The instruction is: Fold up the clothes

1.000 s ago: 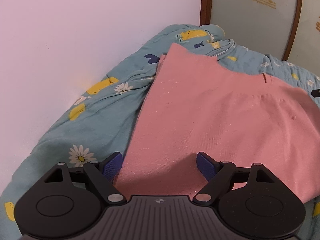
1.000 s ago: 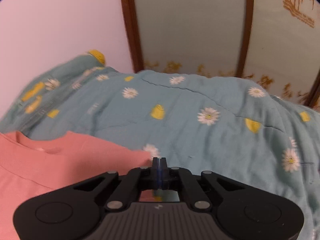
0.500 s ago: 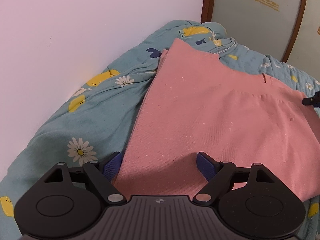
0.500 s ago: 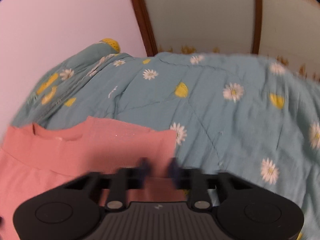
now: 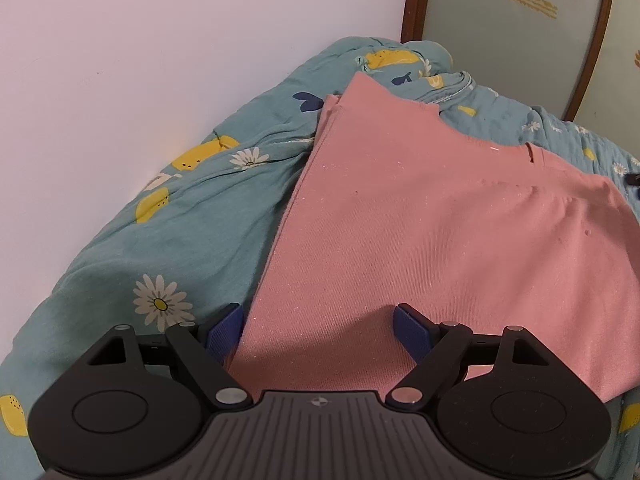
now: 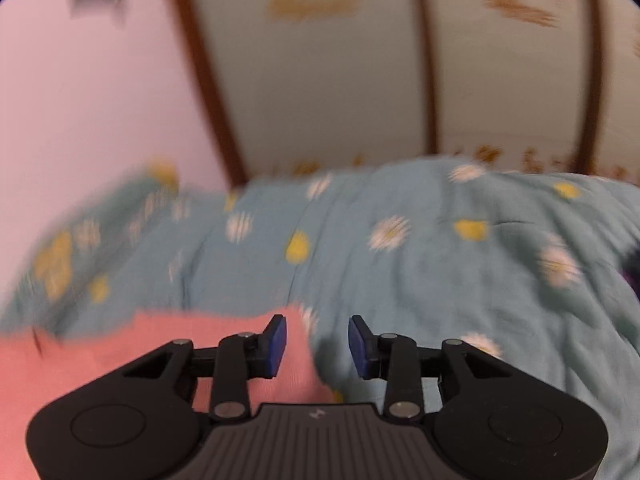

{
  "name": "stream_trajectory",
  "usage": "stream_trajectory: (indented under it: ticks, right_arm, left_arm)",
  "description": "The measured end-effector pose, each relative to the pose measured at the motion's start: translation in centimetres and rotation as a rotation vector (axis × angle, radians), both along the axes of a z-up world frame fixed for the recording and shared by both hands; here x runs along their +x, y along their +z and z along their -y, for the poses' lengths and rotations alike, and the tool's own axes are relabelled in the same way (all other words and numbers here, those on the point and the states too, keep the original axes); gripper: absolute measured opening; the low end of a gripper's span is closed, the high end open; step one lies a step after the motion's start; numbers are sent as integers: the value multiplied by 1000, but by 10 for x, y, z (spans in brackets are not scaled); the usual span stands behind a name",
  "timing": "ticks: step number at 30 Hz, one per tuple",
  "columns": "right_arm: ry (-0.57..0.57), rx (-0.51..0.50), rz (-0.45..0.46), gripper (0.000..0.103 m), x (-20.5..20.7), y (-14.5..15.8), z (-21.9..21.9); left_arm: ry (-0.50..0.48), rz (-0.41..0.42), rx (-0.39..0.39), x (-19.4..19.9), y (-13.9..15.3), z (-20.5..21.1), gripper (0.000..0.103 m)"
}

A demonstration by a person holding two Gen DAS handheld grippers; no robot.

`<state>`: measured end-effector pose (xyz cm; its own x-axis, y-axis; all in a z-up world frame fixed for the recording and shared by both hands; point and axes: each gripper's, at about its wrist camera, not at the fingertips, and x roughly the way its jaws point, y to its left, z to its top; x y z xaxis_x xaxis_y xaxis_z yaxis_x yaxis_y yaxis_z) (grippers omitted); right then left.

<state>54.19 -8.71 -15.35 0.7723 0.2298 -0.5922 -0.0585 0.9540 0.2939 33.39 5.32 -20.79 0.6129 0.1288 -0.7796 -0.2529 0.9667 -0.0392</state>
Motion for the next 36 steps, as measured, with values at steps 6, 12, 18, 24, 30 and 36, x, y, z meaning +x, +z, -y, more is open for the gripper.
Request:
stream_trajectory:
  ticks: [6,12,18,24,30,36]
  right_arm:
    - [72,107,57,53,-155,18,-9]
    - [117,206,35,56,-242,-10,-21]
    - [237,236,68,56,-259,-19,-34]
    - [360,279,78,56,-265,-24,-44]
    - [326,351,58,57,-254,-31,-33]
    - [257,389,32,57,-239,-42,-18]
  left_arm:
    - [-12,-2,33,-4,-2,6,82]
    - [-49,16,73,-20,1,13,82]
    - [-63,46,109,-33,10,19,82]
    - [-105,71,130,-30,33,19,82]
    - [-196,69,-26,24,67,-12,82]
    - [-248,82,29,98,97,-11,81]
